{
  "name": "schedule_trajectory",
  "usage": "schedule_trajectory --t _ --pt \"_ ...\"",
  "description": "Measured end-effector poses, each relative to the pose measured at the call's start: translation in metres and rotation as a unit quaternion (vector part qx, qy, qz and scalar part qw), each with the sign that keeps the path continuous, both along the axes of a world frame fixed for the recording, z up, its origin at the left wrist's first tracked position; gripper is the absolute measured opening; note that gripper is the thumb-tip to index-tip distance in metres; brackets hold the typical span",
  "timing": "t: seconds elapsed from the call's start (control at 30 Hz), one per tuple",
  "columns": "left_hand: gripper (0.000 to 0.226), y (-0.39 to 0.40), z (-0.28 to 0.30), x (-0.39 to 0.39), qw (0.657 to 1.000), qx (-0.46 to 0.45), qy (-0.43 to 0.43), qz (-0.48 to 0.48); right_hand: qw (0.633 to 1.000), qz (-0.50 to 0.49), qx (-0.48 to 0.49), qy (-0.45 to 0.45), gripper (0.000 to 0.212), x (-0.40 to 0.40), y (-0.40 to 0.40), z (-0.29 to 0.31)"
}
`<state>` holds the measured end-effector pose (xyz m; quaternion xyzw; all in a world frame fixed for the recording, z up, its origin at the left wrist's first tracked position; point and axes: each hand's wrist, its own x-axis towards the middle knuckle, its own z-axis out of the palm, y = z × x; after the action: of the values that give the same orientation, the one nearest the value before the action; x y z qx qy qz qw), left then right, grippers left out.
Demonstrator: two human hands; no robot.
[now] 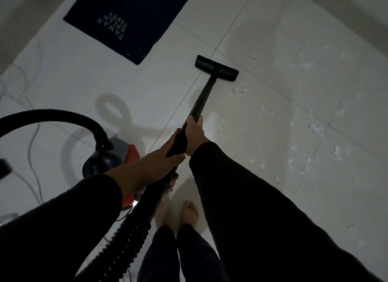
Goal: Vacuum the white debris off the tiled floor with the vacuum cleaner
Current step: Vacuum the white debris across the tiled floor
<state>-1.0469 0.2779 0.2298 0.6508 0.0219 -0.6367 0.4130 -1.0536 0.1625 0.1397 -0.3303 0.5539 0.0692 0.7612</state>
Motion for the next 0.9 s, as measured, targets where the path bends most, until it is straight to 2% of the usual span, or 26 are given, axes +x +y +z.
schedule_trajectory --t 0.13,0.33,0.6,0.9 --pt "0.062 -0.027 -0.014 0.038 0.998 -0.003 -0.047 -0.032 1.000 -0.031 0.004 -0.004 0.052 0.037 -0.028 -0.005" --pt "0.061 -0.075 -0.026 0.106 0.997 -0.011 -0.059 -0.055 0.998 -0.056 -0.008 0.004 0.054 0.102 -0.077 -0.013" --pt "0.057 -0.131 -0.016 0.212 0.995 -0.013 -0.035 -0.088 0.995 -0.096 -0.016 0.023 0.053 0.200 -0.132 -0.012" --pt "0.057 -0.202 -0.030 0.266 0.997 -0.029 -0.026 -0.071 0.994 -0.090 -0.044 0.032 0.052 0.259 -0.206 -0.029"
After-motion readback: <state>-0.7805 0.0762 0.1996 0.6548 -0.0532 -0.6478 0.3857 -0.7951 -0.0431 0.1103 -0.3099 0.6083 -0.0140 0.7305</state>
